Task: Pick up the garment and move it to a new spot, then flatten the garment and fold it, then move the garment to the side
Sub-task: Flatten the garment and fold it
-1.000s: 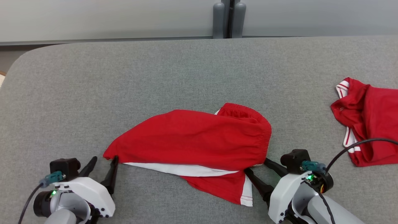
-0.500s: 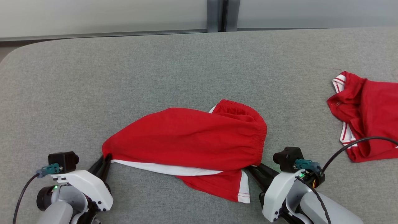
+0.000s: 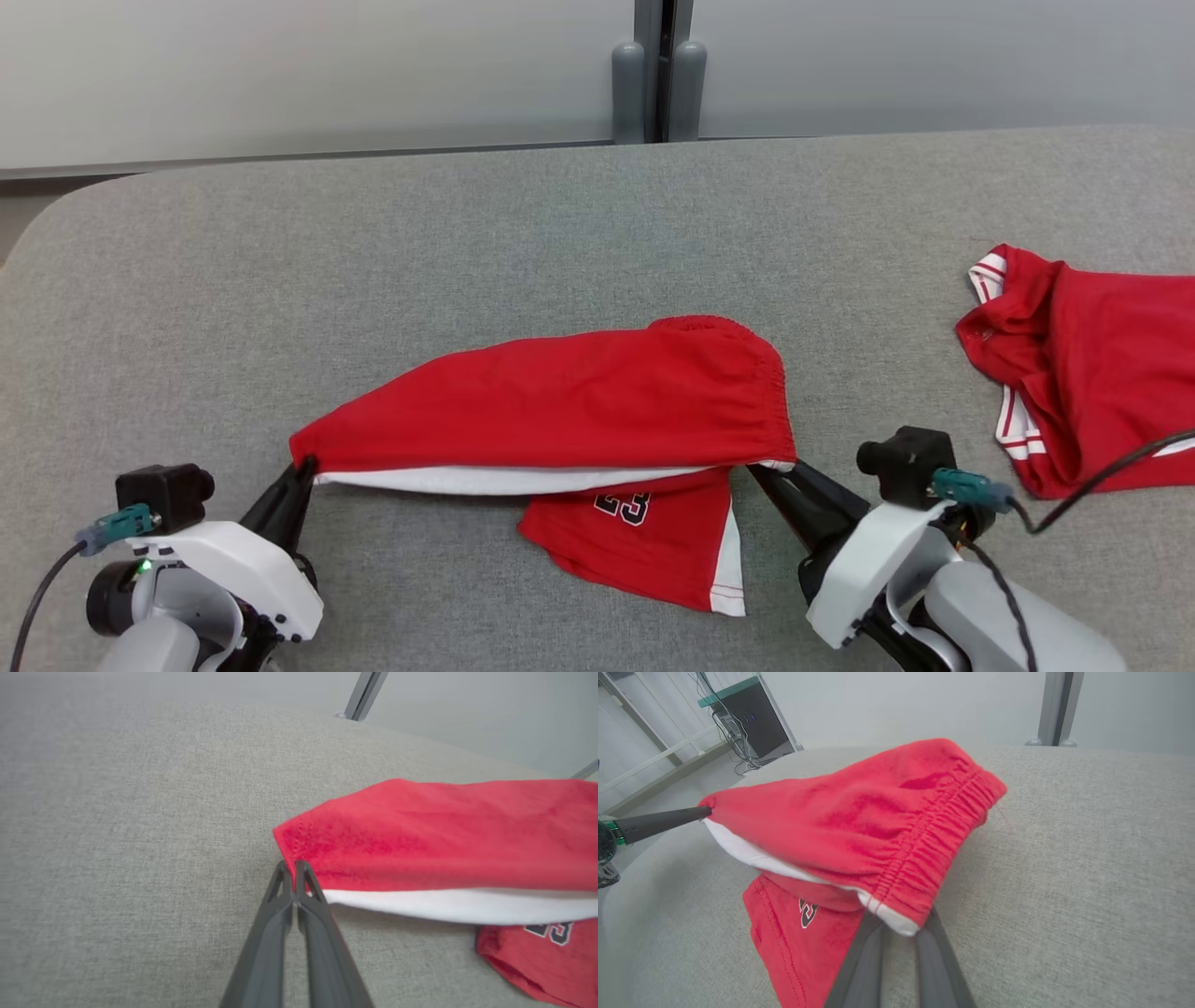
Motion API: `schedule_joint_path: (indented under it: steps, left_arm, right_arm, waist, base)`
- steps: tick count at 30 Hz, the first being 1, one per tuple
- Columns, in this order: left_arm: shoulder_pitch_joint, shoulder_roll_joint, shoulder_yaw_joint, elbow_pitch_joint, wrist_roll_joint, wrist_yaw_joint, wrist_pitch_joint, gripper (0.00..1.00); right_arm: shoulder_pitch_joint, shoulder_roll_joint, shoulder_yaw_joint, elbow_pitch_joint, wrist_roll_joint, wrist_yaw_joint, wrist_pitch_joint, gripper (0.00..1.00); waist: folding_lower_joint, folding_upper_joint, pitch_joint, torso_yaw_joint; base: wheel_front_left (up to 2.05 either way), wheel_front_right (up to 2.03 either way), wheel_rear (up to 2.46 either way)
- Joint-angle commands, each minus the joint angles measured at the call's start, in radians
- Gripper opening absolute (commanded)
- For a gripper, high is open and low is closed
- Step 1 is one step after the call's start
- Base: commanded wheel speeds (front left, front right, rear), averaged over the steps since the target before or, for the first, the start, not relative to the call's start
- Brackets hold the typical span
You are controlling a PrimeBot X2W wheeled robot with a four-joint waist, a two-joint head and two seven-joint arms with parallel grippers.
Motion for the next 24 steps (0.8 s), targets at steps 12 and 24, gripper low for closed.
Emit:
schedule_joint_path:
  steps: [12,24]
  left_arm:
    - [-0.207,0.101,0.009,-0.249,0.031,0.019,0.145,0.00]
    - [-0.901,0.101,-0.018,-0.006,0.044,-0.034,0.283,0.00]
  right_arm:
    - [-0.193,-0.110,-0.021,-0.191,0.090,0.000,0.016,0.00]
    - [-0.767,-0.190,0.007,-0.166,0.302,0.000,0.133,0.00]
  waist:
    - [0.0000,0.0000,0.108,-0.012]
    - [0.0000,0.0000,0.391,-0.032]
  base:
    - [0.00,0.00,0.00]
    - [0.00,0.00,0.00]
